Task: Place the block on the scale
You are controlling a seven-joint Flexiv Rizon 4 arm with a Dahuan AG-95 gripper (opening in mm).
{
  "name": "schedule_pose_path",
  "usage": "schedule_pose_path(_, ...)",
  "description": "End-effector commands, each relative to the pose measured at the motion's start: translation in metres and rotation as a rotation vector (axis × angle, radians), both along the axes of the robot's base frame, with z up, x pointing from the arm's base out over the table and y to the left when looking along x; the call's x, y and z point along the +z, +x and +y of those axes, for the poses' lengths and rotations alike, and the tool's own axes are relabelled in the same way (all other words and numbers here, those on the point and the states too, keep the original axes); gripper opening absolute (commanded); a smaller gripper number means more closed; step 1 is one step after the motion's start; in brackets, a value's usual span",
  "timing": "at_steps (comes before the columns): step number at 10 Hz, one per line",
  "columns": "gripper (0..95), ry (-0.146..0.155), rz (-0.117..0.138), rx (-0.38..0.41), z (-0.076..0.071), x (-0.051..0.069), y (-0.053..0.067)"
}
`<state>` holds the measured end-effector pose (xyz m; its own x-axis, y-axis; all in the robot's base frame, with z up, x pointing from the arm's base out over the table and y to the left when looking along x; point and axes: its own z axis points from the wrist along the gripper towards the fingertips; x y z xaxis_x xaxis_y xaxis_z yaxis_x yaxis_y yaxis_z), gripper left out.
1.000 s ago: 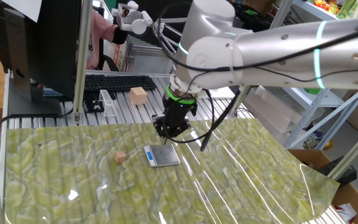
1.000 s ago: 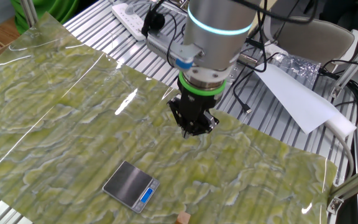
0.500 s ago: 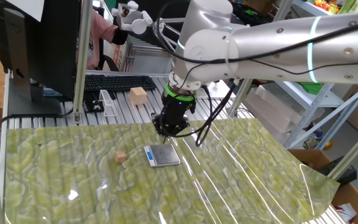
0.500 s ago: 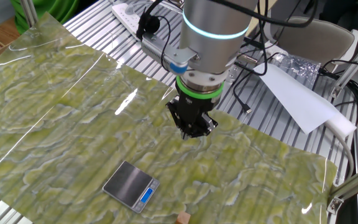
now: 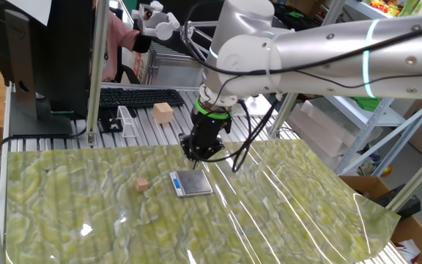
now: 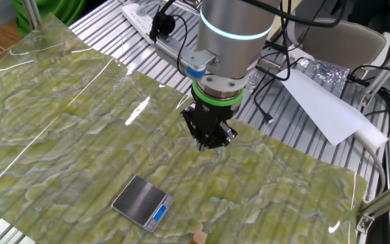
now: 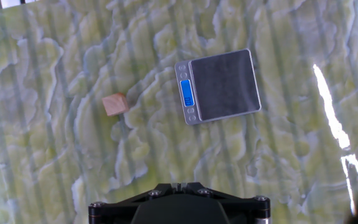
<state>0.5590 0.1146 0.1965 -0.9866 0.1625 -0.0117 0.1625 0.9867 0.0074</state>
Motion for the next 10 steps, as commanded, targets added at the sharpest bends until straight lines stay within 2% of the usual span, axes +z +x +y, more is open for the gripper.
schedule_pose_path(1,0.0,-0.005,-0.004,0.000,-0.0008,0.0000,-0.0010)
schedule_pose_path(5,0.0,-0.005,0.001,0.011,-0.0008,0.0000,-0.0009)
schedule_pose_path(6,0.0,-0.005,0.011,0.014,-0.0008,0.0000,-0.0009)
schedule_pose_path(7,0.0,-0.006,0.012,0.011,-0.0008,0.0000,-0.0009)
schedule_pose_path(10,0.0,0.005,0.018,0.050,-0.0008,0.0000,-0.0009)
